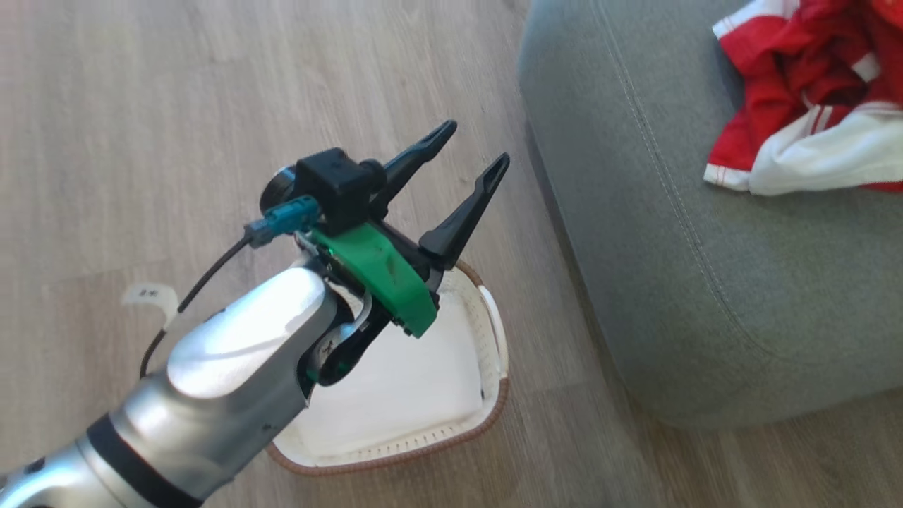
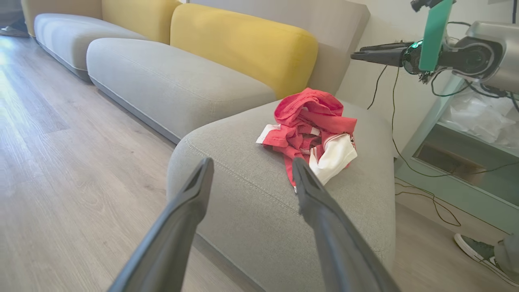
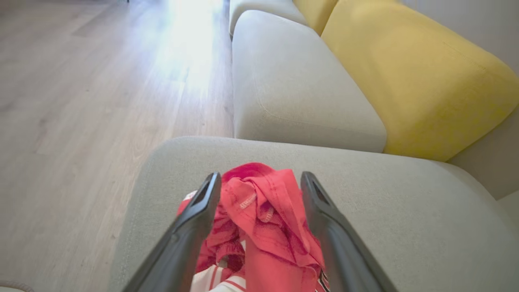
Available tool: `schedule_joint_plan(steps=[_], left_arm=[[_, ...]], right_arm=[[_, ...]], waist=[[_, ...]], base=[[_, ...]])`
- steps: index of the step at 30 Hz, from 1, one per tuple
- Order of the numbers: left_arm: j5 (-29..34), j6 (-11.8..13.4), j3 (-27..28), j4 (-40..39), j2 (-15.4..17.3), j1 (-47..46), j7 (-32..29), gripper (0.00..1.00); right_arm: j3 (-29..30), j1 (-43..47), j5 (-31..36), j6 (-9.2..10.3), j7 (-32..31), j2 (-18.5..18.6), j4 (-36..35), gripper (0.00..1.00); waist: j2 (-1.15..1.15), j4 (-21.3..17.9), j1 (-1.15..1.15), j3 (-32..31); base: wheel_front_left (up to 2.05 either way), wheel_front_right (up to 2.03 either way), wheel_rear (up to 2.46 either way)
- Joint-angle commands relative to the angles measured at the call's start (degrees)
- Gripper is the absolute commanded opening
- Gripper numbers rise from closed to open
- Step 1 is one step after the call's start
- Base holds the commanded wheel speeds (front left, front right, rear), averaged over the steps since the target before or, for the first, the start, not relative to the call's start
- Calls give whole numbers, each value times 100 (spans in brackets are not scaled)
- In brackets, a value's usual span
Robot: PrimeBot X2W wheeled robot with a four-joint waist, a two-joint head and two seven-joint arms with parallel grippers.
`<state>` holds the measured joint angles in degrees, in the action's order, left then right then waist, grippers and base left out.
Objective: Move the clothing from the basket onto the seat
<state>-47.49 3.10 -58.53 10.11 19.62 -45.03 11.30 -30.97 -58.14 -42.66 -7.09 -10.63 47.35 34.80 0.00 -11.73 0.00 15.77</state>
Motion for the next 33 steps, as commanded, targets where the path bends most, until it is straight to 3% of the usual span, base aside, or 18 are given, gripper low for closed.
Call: schedule_joint_plan(steps=[1, 11, 17, 24, 33], left_arm=[[-43, 40, 279, -111, 113, -77, 88, 100], [-79, 328, 700, -76, 258, 470, 322, 100], [-36, 411, 1043, -56, 378, 849, 361, 100], [141, 487, 1597, -166, 424, 1305, 368, 100], [429, 474, 2249, -224, 364, 2025, 369, 100]], right_arm=[[82, 127, -45, -40, 144, 286, -228, 100], [721, 1203, -55, -40, 1075, 411, -1012, 100], [1328, 2146, 89, -40, 1429, 187, -1386, 100], [2238, 3238, 579, -40, 1642, -479, -2005, 100], [3045, 4675, 1406, -40, 1791, -1682, -3068, 100]], waist=[[0, 198, 0, -230], [0, 813, 0, -754], [0, 1115, 0, -941], [0, 1352, 0, -1063], [0, 1608, 0, -1290]], base=[[0, 0, 0], [0, 0, 0], [0, 0, 0], [0, 0, 0], [0, 0, 0]])
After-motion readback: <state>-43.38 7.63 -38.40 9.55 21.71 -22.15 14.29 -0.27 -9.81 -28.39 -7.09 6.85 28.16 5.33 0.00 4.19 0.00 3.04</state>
